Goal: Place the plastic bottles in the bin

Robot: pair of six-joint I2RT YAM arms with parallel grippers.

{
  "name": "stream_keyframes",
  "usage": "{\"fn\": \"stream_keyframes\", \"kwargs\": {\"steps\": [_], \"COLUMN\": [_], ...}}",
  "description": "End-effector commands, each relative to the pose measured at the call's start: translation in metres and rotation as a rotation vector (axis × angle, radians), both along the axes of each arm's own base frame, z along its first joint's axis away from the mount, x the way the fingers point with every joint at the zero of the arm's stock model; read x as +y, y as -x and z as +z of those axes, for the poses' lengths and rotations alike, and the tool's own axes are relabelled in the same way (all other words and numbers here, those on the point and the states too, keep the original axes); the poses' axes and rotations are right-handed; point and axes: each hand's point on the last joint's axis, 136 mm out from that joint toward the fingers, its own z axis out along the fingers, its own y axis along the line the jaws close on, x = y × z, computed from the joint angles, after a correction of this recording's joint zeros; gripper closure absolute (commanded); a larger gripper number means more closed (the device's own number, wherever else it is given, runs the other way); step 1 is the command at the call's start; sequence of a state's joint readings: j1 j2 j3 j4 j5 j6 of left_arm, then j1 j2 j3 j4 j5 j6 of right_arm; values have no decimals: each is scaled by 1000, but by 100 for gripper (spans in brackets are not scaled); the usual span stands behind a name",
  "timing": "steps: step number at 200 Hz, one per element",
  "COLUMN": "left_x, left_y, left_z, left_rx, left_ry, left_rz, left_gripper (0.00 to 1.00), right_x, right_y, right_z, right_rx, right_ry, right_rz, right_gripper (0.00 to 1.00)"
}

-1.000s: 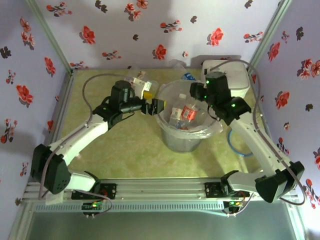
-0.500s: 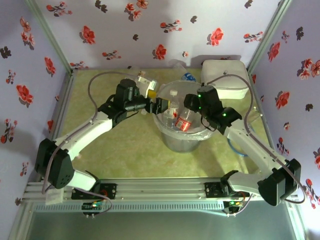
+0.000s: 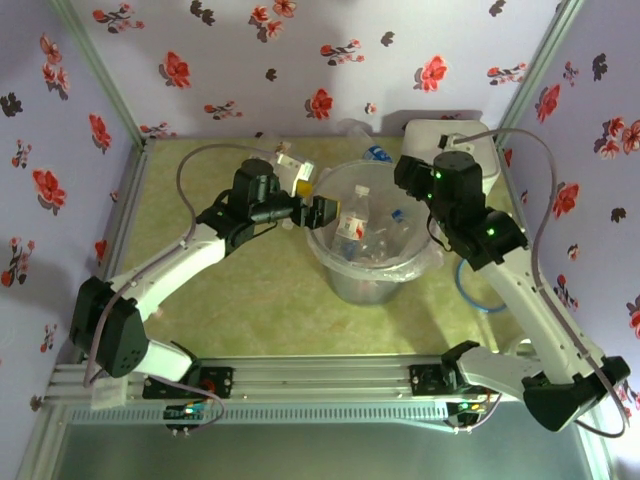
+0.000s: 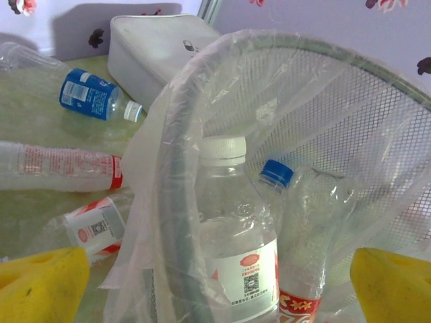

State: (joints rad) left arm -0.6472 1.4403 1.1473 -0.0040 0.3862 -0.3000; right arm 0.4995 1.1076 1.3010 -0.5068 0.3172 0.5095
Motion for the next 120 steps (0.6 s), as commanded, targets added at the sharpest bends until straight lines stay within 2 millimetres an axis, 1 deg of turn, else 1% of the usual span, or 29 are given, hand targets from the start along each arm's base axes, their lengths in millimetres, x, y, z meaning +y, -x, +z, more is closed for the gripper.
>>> {"fn": "stream_keyframes", "kwargs": {"steps": [1,17,35,49,57,69,80,86,99,107,120], "left_x": [9,9,10,10,10,9,11,13,21,26,37], "left_y": [5,4,5,4,4,5,8,8,8,7,4], "left_z": [-30,-30,-30,-25,-20,-8,9,19,39,49,62], "left_rx": [31,32,30,21,12,-8,-40,-59,-94,-108,-120], "left_ry": [-99,-98,-94,-80,-64,-39,-12,3,38,60,87], "left_rz": [6,8,12,17,19,18,18,21,40,56,86], "left_gripper": [0,0,0,0,0,0,0,0,0,0,0], "right_x": [15,30,42,50,51,50,45,43,36,31,23], "right_y": [-5,-7,-6,-5,-5,-5,-6,-6,-7,-8,-9], "right_z": [-19,-31,-45,-58,-61,-57,-46,-39,-26,-21,-20], "right_rx": [67,105,149,177,179,165,132,108,61,45,36], "right_ry": [13,17,7,-12,-16,-4,10,11,14,16,16], "right_rz": [52,99,135,159,166,167,153,144,119,105,79], "right_gripper": [48,55,63,64,64,62,60,57,49,47,43]}}
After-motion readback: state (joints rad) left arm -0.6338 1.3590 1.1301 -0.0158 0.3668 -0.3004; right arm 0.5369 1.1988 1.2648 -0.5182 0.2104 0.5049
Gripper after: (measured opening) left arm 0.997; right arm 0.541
